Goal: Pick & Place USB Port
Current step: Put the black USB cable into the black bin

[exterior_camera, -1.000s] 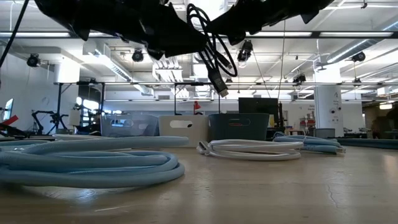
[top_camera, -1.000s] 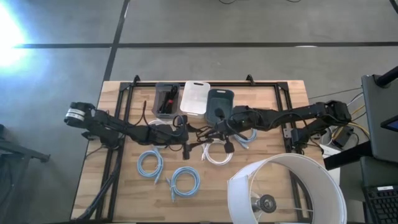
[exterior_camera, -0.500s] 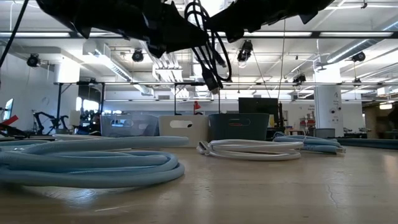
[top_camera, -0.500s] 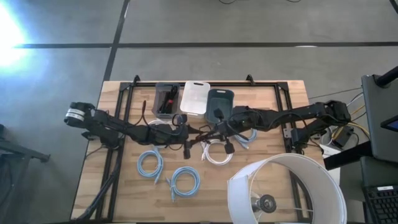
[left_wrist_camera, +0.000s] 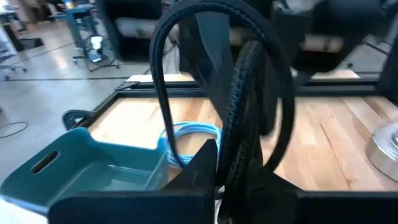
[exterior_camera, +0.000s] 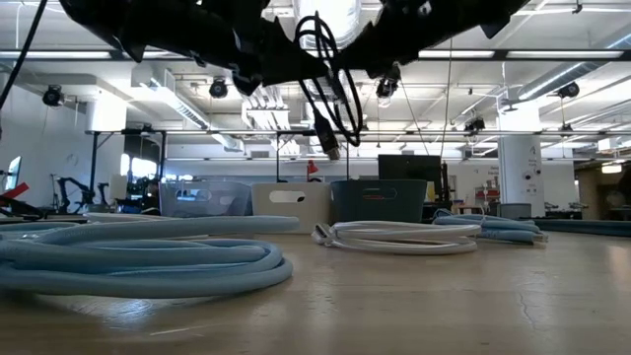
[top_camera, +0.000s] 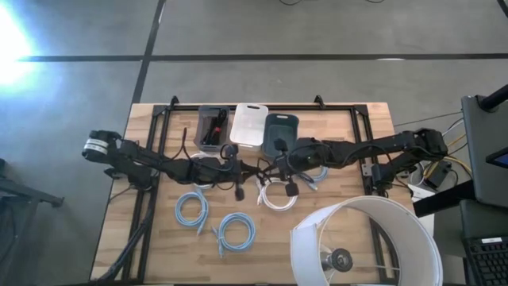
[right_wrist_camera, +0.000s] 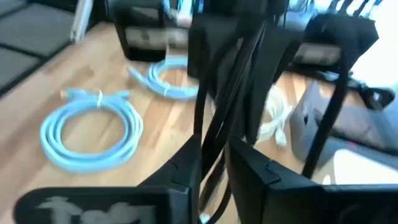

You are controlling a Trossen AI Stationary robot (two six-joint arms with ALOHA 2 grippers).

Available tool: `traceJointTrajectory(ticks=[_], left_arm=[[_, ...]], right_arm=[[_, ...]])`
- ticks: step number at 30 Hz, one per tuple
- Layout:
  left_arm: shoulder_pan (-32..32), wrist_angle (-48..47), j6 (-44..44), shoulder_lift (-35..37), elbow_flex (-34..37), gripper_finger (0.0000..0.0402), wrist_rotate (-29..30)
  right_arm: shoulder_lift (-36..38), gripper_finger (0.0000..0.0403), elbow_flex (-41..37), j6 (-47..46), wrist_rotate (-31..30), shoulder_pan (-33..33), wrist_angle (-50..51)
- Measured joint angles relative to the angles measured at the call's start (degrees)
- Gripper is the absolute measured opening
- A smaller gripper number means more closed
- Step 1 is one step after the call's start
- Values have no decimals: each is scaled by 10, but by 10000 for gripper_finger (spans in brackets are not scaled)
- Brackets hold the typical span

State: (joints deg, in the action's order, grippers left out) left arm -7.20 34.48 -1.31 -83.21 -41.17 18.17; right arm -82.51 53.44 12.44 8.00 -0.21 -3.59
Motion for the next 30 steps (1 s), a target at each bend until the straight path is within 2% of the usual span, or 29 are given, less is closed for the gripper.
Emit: traceJointTrajectory(ticks=[9, 12, 14, 17, 25, 27, 30], left_arm=[[0, -16, 4, 13, 0, 10, 55], [0, -54, 24, 38, -2, 15, 57], [0, -99, 45, 56, -7, 19, 71], [-1, -190, 60, 87, -18, 19, 123], [10, -413, 95, 176, -59, 15, 301], [30, -469, 124, 203, -77, 15, 306], [75, -558, 178, 231, -99, 15, 270]], right_arm=[[0, 122, 0, -29, -7, 1, 42], [0, 131, 0, -30, -37, 2, 50], [0, 134, 0, -30, -73, 4, 49], [0, 134, 0, -30, -107, 4, 49], [2, 137, 0, -48, -125, 4, 48], [2, 135, 0, -48, -125, 5, 48], [2, 132, 0, -48, -123, 5, 49]])
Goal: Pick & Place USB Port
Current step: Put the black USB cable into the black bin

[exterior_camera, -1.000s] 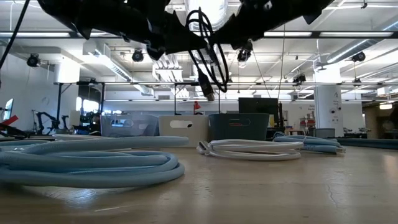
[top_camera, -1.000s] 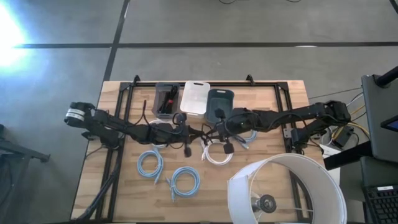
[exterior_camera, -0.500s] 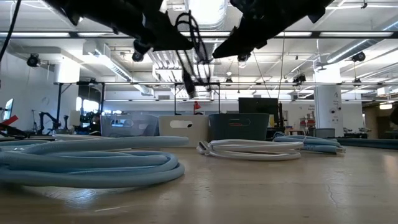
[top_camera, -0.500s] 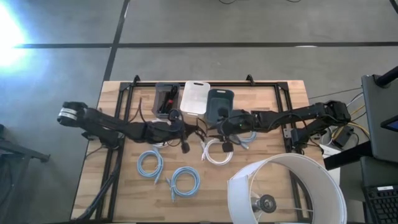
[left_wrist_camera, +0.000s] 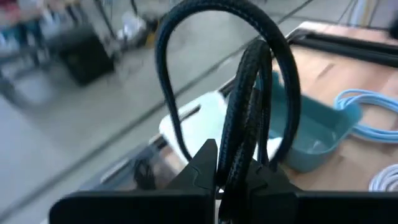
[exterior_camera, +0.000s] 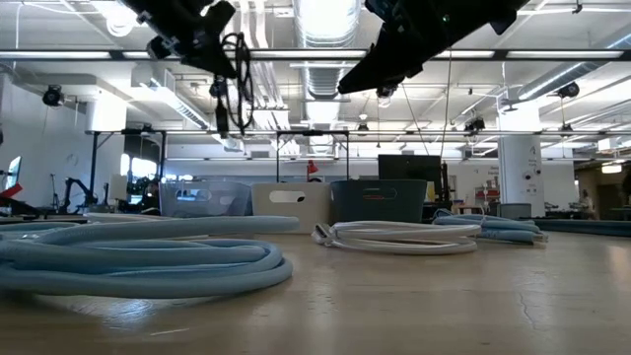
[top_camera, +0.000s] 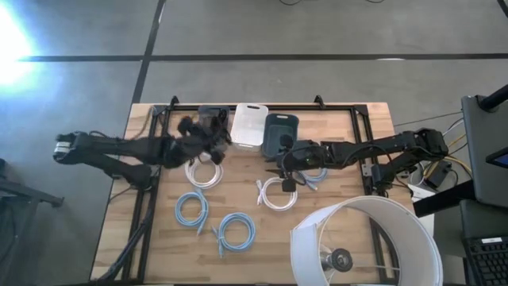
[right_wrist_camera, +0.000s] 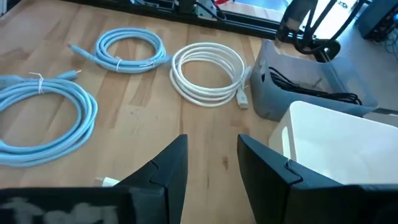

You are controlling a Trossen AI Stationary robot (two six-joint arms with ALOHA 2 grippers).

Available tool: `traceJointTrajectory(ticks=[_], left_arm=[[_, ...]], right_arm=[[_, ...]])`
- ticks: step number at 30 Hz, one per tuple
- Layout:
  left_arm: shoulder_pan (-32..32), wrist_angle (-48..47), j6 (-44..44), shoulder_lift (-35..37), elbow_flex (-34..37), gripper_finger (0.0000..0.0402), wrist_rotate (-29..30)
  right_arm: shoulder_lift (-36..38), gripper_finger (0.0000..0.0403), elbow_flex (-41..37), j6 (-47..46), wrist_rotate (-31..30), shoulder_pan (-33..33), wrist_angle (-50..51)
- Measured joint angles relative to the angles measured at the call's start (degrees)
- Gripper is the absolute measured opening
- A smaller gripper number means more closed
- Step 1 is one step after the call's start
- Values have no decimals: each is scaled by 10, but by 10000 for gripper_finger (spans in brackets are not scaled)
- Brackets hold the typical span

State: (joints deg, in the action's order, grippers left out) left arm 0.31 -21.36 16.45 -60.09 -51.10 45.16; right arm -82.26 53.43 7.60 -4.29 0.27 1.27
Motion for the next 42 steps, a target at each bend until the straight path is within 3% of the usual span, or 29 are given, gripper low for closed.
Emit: traceJointTrajectory(ticks=[4, 9, 12, 20, 31, 35, 42], left_arm=[[99, -68, 42, 10, -16, 15, -89], [245, -73, 39, -18, -11, 15, -247], [319, -70, 28, -50, -11, 15, -297], [443, -61, 27, -155, -11, 29, -471], [456, -55, -17, -247, -12, 46, -485], [456, -58, -18, -255, -17, 74, -480], [456, -68, -18, -233, -38, 115, -421]], right_arm=[[0, 133, 0, -1, 0, 0, -1], [0, 133, 0, -1, 7, 0, -1], [0, 128, 0, 1, 33, 0, 0], [0, 123, -3, 18, 61, 0, 5], [-1, 128, -3, 34, 63, 0, 72], [-1, 122, -3, 34, 62, 0, 75], [-1, 120, -3, 31, 62, 0, 75]])
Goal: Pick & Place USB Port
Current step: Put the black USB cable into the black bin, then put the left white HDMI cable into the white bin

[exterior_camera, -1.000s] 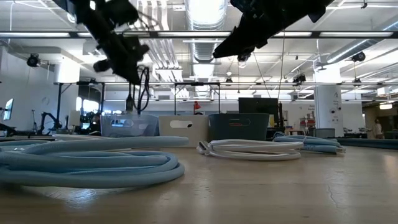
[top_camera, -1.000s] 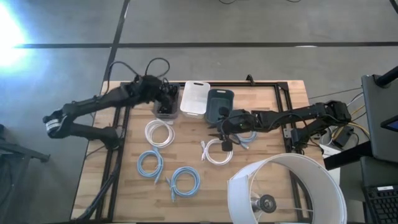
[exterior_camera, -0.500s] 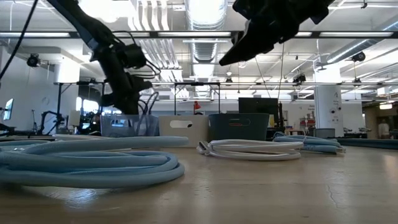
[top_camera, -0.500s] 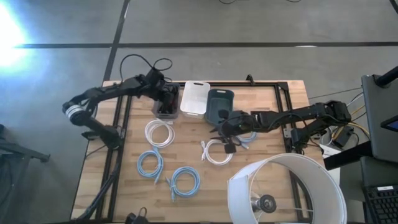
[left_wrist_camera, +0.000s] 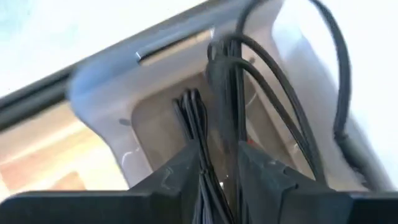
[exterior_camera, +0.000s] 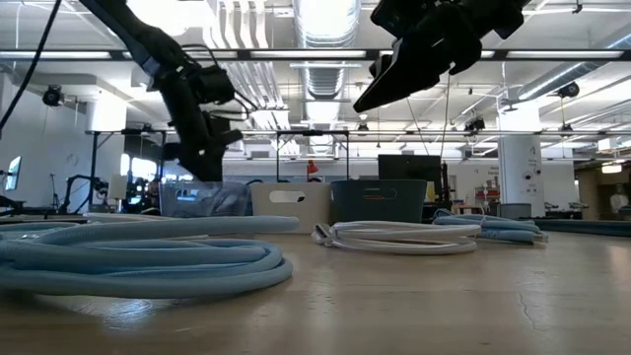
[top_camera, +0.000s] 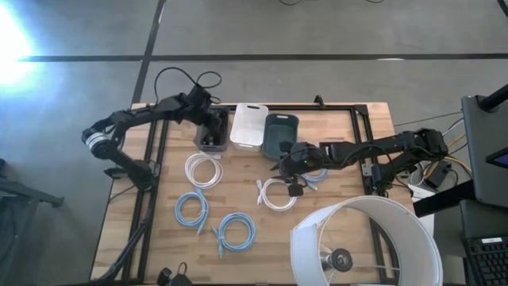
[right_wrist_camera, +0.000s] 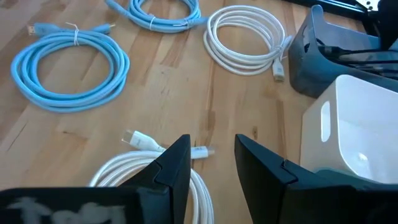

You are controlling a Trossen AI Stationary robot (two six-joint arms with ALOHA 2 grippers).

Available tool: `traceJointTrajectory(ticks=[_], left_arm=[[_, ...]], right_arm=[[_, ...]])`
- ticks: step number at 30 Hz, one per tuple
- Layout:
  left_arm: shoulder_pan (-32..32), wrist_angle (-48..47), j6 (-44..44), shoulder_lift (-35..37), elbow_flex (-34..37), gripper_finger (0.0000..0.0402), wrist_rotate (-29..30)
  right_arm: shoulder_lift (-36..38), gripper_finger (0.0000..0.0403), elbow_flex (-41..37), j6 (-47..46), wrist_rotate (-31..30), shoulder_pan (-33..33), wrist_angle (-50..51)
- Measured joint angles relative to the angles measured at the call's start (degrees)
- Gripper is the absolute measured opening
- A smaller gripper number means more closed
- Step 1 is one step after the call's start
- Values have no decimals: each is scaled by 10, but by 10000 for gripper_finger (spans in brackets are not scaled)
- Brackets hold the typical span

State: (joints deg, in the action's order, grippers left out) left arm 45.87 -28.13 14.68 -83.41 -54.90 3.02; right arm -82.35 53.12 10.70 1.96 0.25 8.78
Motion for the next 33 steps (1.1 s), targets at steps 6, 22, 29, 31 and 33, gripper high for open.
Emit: traceJointTrajectory(ticks=[6, 22, 29, 31, 33], left_arm=[[-4, -49, 0, 34, -32, 123, -5], [-170, -53, 5, 130, -16, 122, -129], [-331, -32, 90, 127, 24, 122, -29], [-374, -23, 119, 124, 36, 122, 10], [-412, -16, 148, 122, 48, 122, 38]], right_arm=[[0, 123, 0, -1, 0, 0, 0], [0, 114, -18, -34, 1, 0, 0], [0, 122, -46, -89, 2, 0, 0], [0, 124, -50, -95, 5, 0, 1], [0, 126, -53, -97, 21, 0, 0]])
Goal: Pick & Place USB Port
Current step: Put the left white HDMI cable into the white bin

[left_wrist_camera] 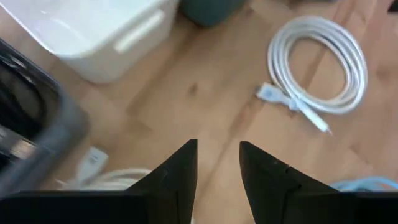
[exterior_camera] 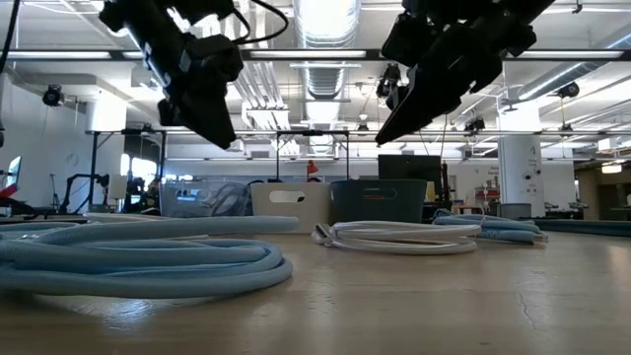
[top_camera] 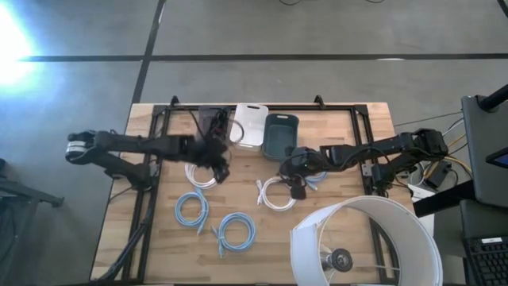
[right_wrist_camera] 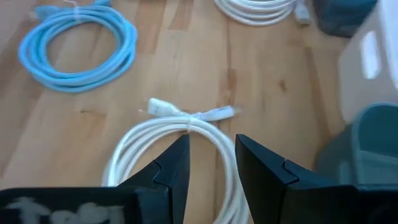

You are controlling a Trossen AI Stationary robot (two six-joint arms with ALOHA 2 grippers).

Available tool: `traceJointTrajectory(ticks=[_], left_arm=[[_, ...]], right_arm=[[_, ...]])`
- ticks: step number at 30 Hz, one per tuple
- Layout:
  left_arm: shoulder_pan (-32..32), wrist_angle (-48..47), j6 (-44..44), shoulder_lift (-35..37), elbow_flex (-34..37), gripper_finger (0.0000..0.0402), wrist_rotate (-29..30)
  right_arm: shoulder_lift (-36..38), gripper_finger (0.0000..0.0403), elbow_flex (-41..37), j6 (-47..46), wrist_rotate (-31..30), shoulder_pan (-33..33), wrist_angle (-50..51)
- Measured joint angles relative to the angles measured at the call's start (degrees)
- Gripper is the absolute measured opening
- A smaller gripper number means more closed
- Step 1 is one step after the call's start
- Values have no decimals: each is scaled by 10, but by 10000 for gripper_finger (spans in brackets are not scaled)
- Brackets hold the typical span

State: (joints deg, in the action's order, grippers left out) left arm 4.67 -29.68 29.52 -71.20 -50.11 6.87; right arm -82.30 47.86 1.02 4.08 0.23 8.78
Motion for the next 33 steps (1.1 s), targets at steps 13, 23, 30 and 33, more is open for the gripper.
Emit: traceJointTrajectory(ticks=[13, 23, 30, 33], left_arm=[[-101, 3, 155, 0, 88, 122, 83], [-101, 61, 222, 0, 179, 122, 92], [-101, 157, 218, 0, 235, 122, 98], [-101, 171, 221, 0, 252, 122, 102]], right_arm=[[0, 124, -1, 9, 10, 0, -2], [0, 125, -1, 11, 10, 0, -3], [0, 125, -1, 11, 10, 0, -3], [0, 128, -1, 11, 10, 0, -3]])
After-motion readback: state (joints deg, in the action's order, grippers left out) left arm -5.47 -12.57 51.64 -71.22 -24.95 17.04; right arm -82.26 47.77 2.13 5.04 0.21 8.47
